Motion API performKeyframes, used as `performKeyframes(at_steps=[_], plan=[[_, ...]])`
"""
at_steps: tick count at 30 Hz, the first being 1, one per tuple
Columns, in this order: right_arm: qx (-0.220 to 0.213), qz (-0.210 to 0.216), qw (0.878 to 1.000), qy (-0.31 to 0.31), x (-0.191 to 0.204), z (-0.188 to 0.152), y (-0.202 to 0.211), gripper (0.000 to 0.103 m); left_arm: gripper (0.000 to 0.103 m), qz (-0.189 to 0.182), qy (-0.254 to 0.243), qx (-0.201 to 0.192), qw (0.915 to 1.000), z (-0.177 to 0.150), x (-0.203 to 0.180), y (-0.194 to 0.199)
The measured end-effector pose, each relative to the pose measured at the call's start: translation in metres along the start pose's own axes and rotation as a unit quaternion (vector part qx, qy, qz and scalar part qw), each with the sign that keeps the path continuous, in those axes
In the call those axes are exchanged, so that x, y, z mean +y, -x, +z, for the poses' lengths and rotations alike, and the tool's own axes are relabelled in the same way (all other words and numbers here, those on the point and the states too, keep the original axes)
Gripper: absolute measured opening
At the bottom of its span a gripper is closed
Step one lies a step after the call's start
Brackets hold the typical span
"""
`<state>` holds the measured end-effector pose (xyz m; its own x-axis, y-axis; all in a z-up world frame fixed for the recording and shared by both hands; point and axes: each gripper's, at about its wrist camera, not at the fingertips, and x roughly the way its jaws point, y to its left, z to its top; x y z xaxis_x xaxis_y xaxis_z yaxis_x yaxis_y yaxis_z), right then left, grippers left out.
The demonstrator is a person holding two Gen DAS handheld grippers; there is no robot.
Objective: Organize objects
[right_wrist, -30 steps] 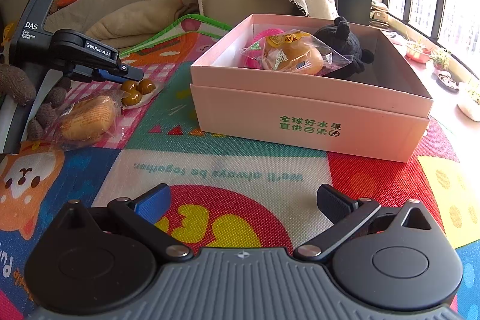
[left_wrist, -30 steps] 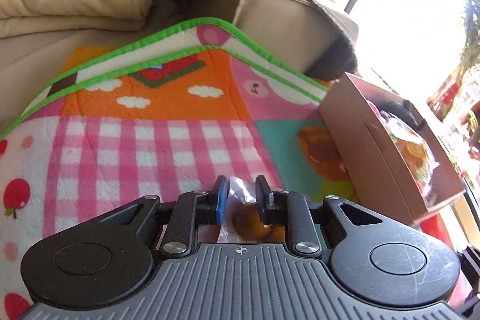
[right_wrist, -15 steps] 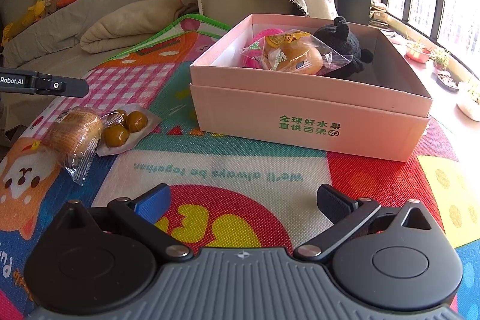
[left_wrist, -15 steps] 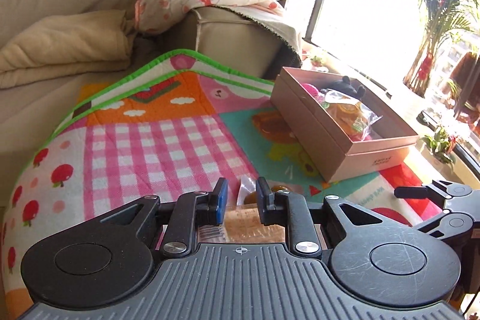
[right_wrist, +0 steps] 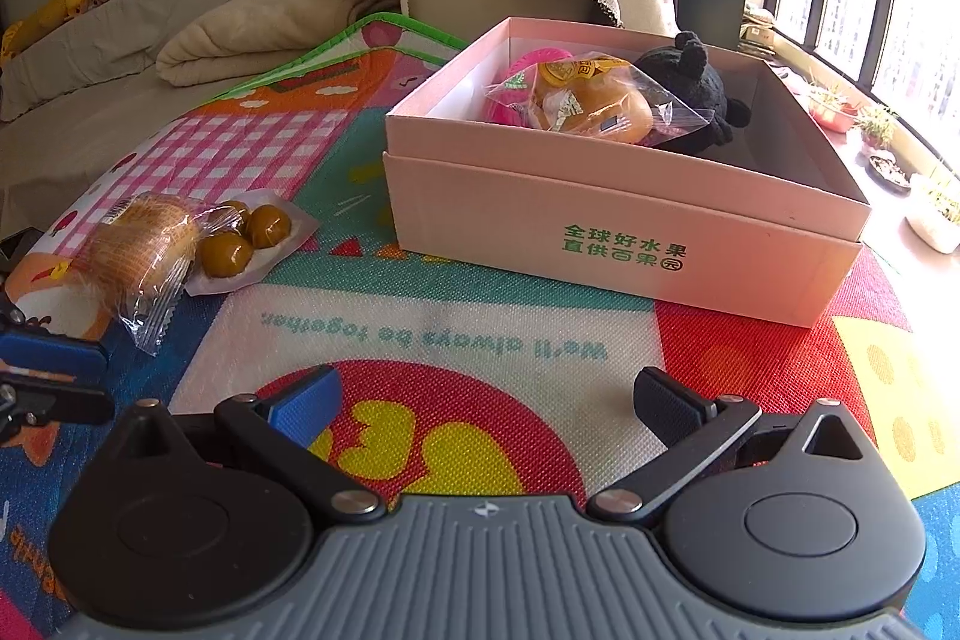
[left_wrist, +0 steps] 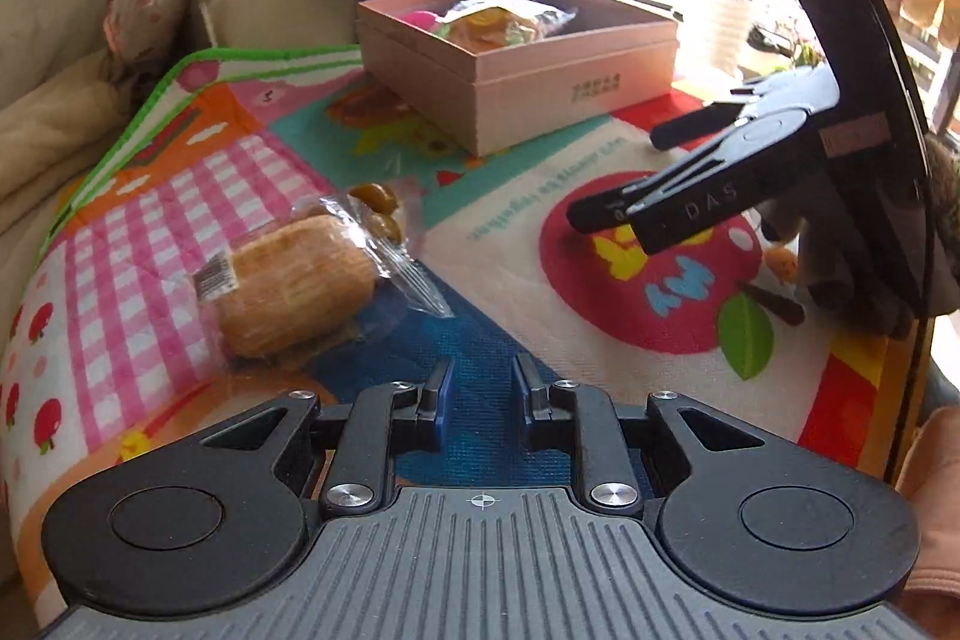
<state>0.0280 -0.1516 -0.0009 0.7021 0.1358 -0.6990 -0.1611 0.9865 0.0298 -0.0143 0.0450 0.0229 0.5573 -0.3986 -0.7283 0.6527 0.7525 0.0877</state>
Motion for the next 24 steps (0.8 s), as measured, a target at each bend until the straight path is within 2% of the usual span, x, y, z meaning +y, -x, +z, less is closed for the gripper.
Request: performKeyframes(at_steps=[1,3,6,11,13,15,17,20,22,24], plan=[[0.002,0.002,1.000,0.000,0.000,0.000,0.000,0.103,0.021,0.005,-0.023,-0.003,0.9997,0.001,-0.007,-0.001],[0.005,0.004,1.000,0.001,-0.001,0.001,-0.001,0.103,0.019,0.000,-0.037,0.000,0.9993,0.006,-0.014,-0.004],[0.006,0.006,1.000,0.002,-0.001,0.001,-0.001,0.103,0.018,-0.046,-0.029,0.000,0.9985,0.010,-0.021,-0.009],[0.003,0.013,1.000,-0.003,-0.003,0.000,0.000,0.103,0.018,-0.096,-0.039,0.001,0.9947,0.009,-0.031,-0.008],[0.001,0.017,1.000,-0.007,-0.004,0.000,0.001,0.103,0.022,-0.120,-0.046,0.007,0.9916,0.008,-0.032,-0.006],[0.000,0.020,1.000,-0.010,-0.005,0.000,0.001,0.103,0.026,-0.128,-0.061,0.007,0.9898,0.007,-0.030,0.001],[0.000,0.018,1.000,-0.008,-0.004,0.000,0.001,0.103,0.027,-0.108,-0.079,-0.011,0.9909,0.008,-0.021,0.012],[0.000,0.017,1.000,-0.007,-0.004,0.000,0.001,0.103,0.027,-0.029,-0.098,-0.047,0.9937,0.019,0.006,0.029],[0.000,0.017,1.000,-0.007,-0.004,0.000,0.001,0.103,0.027,0.018,-0.107,-0.048,0.9929,0.026,0.027,0.031],[0.000,0.016,1.000,-0.006,-0.003,0.000,0.001,0.103,0.027,0.039,-0.112,-0.035,0.9924,0.032,0.050,0.024]])
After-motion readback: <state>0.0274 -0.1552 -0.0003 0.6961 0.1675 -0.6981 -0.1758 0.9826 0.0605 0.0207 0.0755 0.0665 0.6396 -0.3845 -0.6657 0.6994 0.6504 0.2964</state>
